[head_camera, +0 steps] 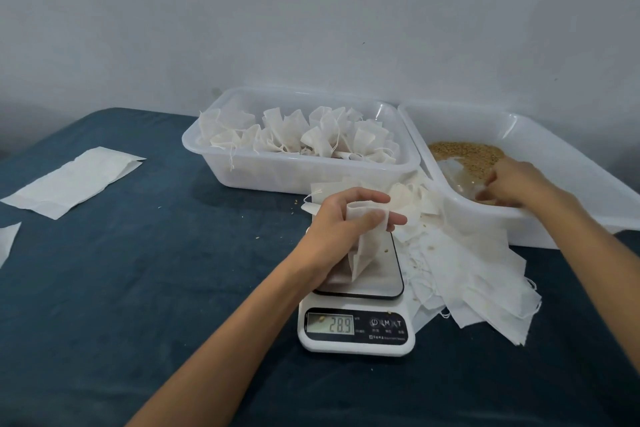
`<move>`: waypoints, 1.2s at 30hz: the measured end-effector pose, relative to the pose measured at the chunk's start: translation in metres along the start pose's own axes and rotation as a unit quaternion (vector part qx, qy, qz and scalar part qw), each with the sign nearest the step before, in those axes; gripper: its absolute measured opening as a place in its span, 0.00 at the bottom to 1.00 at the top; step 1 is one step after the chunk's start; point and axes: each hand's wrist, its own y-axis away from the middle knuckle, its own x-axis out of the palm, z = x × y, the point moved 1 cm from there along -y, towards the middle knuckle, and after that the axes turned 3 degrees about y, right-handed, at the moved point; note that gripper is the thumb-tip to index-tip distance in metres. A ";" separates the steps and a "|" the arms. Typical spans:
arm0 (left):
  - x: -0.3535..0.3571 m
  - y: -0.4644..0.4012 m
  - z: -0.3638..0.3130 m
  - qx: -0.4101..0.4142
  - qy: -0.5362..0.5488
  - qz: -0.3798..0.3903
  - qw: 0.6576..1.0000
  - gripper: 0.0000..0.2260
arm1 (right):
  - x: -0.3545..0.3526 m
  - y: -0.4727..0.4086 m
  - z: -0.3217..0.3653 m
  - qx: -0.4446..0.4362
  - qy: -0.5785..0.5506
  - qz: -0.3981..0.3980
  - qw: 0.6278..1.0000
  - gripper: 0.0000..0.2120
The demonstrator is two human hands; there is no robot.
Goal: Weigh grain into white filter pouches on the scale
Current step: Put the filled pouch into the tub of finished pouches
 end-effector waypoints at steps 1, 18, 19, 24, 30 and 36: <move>-0.001 -0.001 0.001 0.006 0.001 -0.003 1.000 0.09 | 0.001 -0.001 0.002 0.004 0.007 0.003 1.000 0.12; -0.012 -0.089 -0.084 0.164 0.018 -0.116 0.979 0.09 | 0.018 0.102 0.090 -0.219 -0.464 -0.314 0.799 0.06; -0.009 -0.104 -0.091 0.165 0.011 -0.133 0.977 0.09 | 0.020 0.102 0.088 -0.222 -0.478 -0.315 0.790 0.06; 0.000 -0.184 -0.098 0.137 -0.097 -0.216 0.962 0.09 | 0.027 0.098 0.084 -0.225 -0.490 -0.292 0.790 0.07; -0.019 -0.243 -0.078 -0.004 -0.452 -0.194 0.871 0.10 | 0.028 0.095 0.082 -0.234 -0.507 -0.302 0.773 0.07; -0.036 -0.242 -0.048 -0.054 -0.521 -0.139 0.840 0.09 | 0.028 0.094 0.082 -0.232 -0.519 -0.291 0.770 0.06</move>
